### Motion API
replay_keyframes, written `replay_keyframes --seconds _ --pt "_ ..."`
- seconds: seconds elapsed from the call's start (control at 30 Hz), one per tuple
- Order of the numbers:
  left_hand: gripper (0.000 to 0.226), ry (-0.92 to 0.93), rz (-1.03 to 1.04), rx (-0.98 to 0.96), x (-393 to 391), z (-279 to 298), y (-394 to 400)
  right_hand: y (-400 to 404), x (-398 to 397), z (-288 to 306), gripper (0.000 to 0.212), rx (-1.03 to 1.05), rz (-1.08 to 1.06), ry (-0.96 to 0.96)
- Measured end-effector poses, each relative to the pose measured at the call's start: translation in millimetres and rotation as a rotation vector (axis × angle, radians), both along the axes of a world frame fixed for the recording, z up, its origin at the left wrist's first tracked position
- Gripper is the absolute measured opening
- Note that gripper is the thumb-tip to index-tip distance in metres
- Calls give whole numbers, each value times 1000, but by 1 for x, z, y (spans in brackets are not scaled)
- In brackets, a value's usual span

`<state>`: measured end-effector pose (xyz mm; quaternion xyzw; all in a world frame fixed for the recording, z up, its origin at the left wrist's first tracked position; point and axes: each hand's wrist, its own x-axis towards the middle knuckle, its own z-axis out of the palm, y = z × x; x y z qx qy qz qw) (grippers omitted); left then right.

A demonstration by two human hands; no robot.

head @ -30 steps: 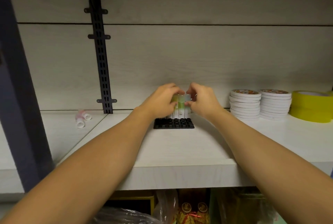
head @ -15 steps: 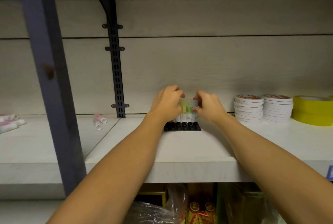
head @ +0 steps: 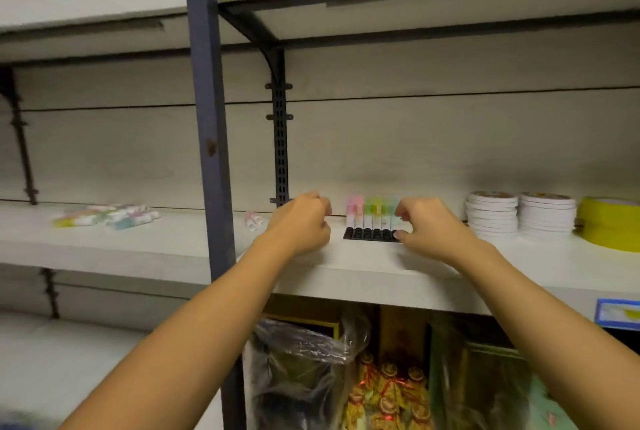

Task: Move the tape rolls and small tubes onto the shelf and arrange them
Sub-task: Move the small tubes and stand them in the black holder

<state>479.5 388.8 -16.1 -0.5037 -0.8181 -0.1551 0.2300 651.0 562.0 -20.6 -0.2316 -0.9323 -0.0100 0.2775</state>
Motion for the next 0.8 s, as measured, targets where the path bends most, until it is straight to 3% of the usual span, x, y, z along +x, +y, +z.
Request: replay_keyframes --seconds 0.37,0.57,0.8 --pt "28 43 93 36 9 17 -106 -70 7 21 36 24 108 -74" --pt "22 24 151 36 -12 28 -165 -130 -28 30 44 65 228 -67" --pt "32 18 287 -10 -69 20 -253 -211 -87 35 43 67 399 -60"
